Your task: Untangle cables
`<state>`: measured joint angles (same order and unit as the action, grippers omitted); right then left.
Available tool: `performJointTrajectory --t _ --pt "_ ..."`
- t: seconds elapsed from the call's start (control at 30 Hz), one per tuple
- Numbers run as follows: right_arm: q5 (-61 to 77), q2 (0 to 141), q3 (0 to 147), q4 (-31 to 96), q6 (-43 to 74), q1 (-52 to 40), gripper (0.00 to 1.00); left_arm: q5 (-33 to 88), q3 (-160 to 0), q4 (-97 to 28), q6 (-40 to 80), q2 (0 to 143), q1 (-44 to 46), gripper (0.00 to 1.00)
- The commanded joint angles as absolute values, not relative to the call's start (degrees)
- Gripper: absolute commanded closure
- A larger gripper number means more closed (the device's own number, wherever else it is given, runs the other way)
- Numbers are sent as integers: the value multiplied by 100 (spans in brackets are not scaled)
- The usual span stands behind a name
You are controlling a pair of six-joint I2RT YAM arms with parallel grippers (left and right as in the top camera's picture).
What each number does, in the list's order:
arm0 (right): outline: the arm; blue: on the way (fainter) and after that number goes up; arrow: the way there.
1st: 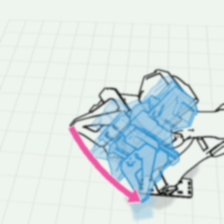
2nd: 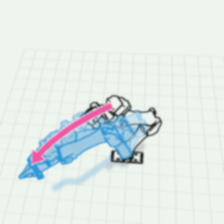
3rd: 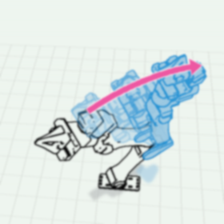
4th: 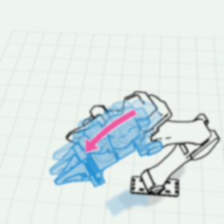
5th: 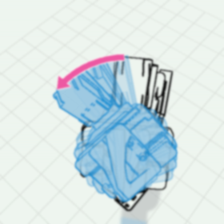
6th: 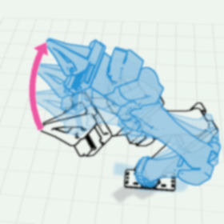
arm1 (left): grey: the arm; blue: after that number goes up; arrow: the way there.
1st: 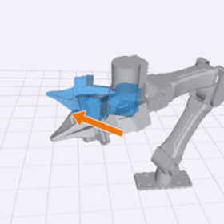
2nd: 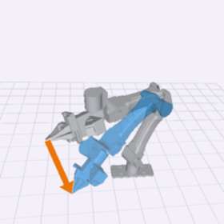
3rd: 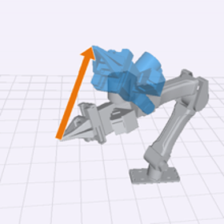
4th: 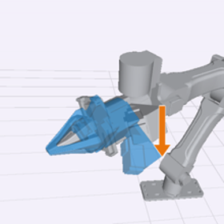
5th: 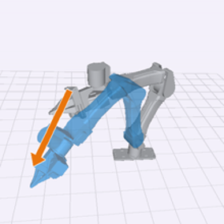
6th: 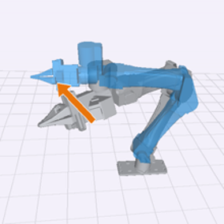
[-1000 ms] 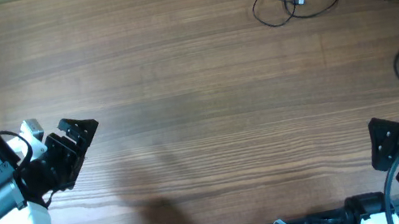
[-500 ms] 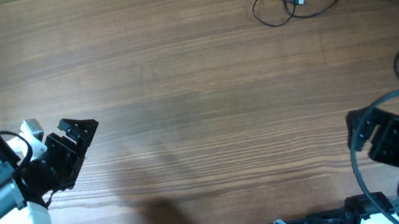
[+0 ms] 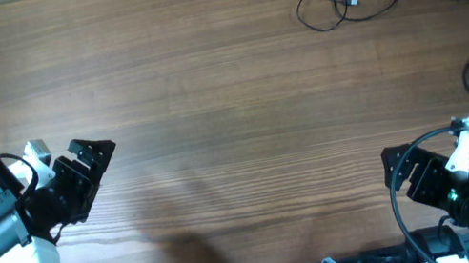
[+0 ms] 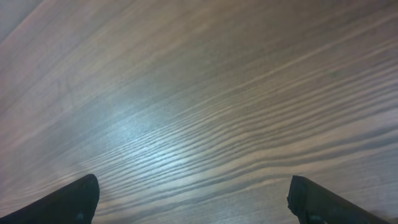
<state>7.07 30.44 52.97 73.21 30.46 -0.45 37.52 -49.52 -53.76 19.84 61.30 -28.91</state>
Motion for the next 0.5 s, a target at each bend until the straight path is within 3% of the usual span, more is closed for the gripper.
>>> performJointTrajectory --t 0.0,0.47 --pt "847 2628 5017 7271 3323 -78 0 3739 -4982 -5363 2012 6152 -2910 0" --pt "740 1938 4974 7601 3347 -78 0 3739 -4982 -5363 2012 6152 -2910 0"
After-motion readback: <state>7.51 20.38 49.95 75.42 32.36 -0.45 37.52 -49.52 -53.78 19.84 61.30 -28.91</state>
